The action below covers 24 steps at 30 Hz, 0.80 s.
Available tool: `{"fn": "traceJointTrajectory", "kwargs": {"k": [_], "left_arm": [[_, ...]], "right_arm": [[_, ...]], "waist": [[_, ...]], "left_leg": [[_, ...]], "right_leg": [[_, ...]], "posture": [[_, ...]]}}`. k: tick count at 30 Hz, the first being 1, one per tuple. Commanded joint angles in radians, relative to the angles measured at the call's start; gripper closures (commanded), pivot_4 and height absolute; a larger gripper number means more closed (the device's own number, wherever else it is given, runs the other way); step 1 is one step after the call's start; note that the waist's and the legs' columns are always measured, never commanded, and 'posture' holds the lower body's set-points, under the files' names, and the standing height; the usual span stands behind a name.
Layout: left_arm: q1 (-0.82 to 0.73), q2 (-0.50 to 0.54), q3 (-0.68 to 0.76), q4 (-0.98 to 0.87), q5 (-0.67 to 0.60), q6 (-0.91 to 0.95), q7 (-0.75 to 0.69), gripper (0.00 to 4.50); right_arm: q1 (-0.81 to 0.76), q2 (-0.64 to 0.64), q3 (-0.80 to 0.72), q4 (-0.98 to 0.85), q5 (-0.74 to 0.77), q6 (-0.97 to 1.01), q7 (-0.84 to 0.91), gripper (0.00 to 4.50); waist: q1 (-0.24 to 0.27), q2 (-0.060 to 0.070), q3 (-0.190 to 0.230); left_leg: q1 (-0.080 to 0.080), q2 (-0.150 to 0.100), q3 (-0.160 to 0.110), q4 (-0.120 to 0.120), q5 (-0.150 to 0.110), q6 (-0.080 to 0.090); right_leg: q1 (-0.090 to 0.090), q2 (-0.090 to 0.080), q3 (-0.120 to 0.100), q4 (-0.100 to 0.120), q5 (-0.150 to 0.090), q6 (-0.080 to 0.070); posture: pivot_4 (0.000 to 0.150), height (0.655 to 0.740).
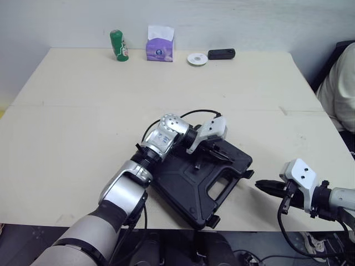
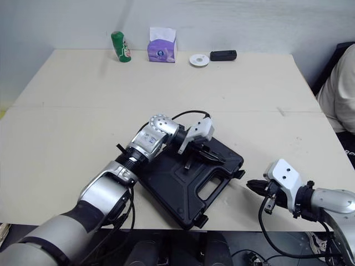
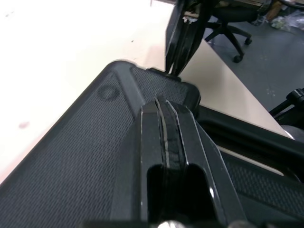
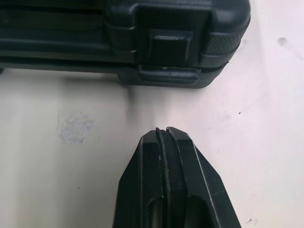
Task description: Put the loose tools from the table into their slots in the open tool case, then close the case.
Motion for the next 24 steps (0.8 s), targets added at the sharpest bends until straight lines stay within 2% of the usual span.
{"fn": "traceJointTrajectory", "kwargs": {"k": [1, 9, 24], "left_arm": [[-0.008, -0.009, -0.097, 0.103, 0.151, -0.058, 0.086, 4.47], [0.023, -0.012, -0.128, 0.129, 0.189, -0.097, 0.088, 4.47], [0.045, -0.006, -0.134, 0.099, 0.183, -0.099, 0.056, 4.47]], "right_arm": [[-0.011, 0.011, -0.006, -0.035, 0.018, -0.007, -0.016, 4.5], [-0.062, 0.025, 0.036, -0.026, 0.032, -0.004, -0.038, 4.5], [-0.172, 0.063, 0.115, -0.025, 0.056, 0.043, -0.066, 4.5]], "waist": [[0.001, 0.0, -0.001], [0.0, -0.006, -0.015], [-0.005, -0.006, -0.019]], "left_leg": [[0.001, 0.0, 0.0, 0.0, 0.0, 0.0], [0.004, 0.001, -0.002, 0.0, -0.002, 0.001], [0.004, 0.001, -0.002, 0.0, -0.002, 0.001]], "right_leg": [[0.001, 0.0, 0.0, 0.0, 0.0, 0.0], [0.005, -0.001, -0.001, -0.003, 0.0, 0.0], [0.005, -0.001, -0.001, -0.003, 0.0, 0.0]], "posture": [[0.15, 0.7278], [0.15, 0.7278], [0.15, 0.7278]]}}
